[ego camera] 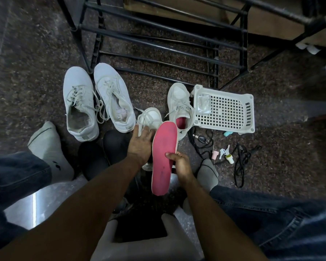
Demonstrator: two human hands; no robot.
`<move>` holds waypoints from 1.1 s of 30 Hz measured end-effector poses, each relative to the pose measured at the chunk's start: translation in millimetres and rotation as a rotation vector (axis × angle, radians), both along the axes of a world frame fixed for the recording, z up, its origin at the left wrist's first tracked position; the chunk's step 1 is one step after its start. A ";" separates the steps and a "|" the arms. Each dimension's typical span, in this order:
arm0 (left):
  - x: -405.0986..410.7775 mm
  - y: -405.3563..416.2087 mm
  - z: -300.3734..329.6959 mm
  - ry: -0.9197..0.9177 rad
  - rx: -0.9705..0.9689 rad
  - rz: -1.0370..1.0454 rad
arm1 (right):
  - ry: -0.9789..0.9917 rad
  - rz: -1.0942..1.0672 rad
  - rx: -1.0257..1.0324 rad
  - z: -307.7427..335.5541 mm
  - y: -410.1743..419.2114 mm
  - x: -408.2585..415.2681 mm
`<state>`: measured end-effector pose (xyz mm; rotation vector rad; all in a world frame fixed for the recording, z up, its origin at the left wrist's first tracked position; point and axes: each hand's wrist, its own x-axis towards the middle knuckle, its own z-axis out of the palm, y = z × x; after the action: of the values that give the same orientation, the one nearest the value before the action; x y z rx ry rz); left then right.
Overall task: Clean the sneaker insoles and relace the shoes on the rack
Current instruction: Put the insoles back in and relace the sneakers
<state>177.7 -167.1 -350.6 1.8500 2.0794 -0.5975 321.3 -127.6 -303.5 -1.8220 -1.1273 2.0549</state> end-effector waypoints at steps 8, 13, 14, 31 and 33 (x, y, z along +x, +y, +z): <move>3.8 8.3 -20.2 0.015 0.090 -0.001 | 0.028 -0.001 -0.034 -1.1 4.5 1.4; -15.2 -0.7 -20.3 -0.183 0.204 -0.177 | 0.024 -0.026 -0.033 -4.0 3.8 1.1; -21.7 -3.3 -18.1 -0.226 0.247 -0.263 | 0.012 -0.026 -0.023 -5.6 3.9 2.0; -46.1 36.5 9.9 -0.557 -0.071 0.065 | -0.321 0.238 0.155 7.3 11.2 34.6; -43.7 40.3 13.4 -0.541 -0.090 0.072 | -0.290 0.260 0.169 10.5 3.0 34.0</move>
<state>134.0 -126.8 -337.2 1.6458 1.7176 -0.1407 355.2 -124.6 -293.0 -2.0230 -1.6388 1.7858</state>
